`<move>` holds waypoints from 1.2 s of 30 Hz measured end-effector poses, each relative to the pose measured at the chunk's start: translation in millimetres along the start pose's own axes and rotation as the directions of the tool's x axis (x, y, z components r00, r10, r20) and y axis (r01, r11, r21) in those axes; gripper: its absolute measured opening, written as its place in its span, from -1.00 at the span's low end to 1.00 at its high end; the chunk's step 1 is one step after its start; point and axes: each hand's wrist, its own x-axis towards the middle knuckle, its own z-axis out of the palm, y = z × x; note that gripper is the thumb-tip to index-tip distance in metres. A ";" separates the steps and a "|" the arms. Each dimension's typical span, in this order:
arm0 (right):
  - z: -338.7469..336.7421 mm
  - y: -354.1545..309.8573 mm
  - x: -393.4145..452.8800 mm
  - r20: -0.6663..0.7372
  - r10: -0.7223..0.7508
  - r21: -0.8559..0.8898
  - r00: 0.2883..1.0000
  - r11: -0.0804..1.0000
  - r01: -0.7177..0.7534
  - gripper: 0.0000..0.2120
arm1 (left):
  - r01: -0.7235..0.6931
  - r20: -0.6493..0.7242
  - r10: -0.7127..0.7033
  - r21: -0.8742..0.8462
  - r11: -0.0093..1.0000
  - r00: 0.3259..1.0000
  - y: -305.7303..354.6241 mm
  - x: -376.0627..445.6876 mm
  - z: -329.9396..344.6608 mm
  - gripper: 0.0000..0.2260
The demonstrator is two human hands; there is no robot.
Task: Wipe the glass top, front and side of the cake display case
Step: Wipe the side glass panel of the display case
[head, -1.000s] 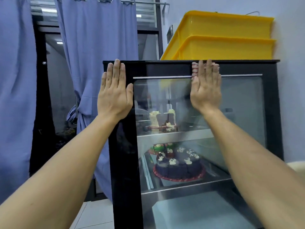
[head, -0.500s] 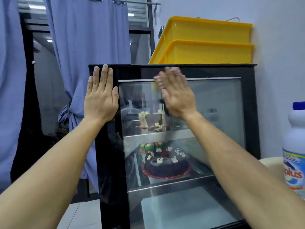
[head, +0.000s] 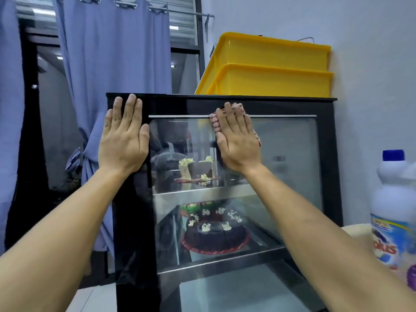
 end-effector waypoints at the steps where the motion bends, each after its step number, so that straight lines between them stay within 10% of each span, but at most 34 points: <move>1: -0.9 5.5 1.2 -0.003 -0.026 0.015 1.000 1.000 0.026 -0.43 | 0.000 -0.005 0.000 0.001 1.000 1.000 0.8 0.0 0.6 -0.44; 7: -6.0 64.2 -3.0 0.025 0.335 0.040 0.942 0.941 -0.336 -0.40 | 0.003 -0.002 -0.003 0.000 1.000 1.000 0.0 -1.4 0.5 -0.43; 15: -42.1 140.1 -4.2 0.191 0.797 0.104 0.573 0.564 -0.819 -0.42 | -0.001 -0.026 0.001 0.016 1.000 1.000 -0.9 1.2 1.3 -0.44; 18: -25.0 68.6 -0.8 0.045 0.622 0.073 0.781 0.778 -0.624 -0.41 | -0.002 -0.010 0.003 0.017 1.000 1.000 1.4 0.7 0.5 -0.44; 21: -0.7 -27.5 3.4 0.010 0.151 0.016 0.988 0.988 -0.151 -0.41 | 0.008 -0.012 -0.008 0.009 1.000 1.000 1.7 1.3 -0.4 -0.44; 25: 3.3 -52.6 9.9 0.045 -0.151 0.066 0.988 0.987 0.147 -0.43 | 0.002 -0.007 -0.002 -0.001 1.000 1.000 2.1 -0.1 -1.7 -0.43; 29: -9.8 28.4 3.3 0.098 0.111 0.051 0.989 0.992 -0.117 -0.40 | -0.010 -0.001 0.010 -0.005 1.000 1.000 -0.1 0.3 -2.1 -0.42; 33: -36.6 103.1 10.6 0.149 0.678 0.177 0.720 0.698 -0.694 -0.43 | -0.011 -0.025 0.010 -0.007 1.000 1.000 -0.8 -1.2 -0.1 -0.42; 36: -45.8 115.4 15.2 0.154 0.862 0.216 0.483 0.448 -0.868 -0.43 | -0.012 -0.038 0.012 -0.005 1.000 0.999 -0.4 -1.2 0.7 -0.42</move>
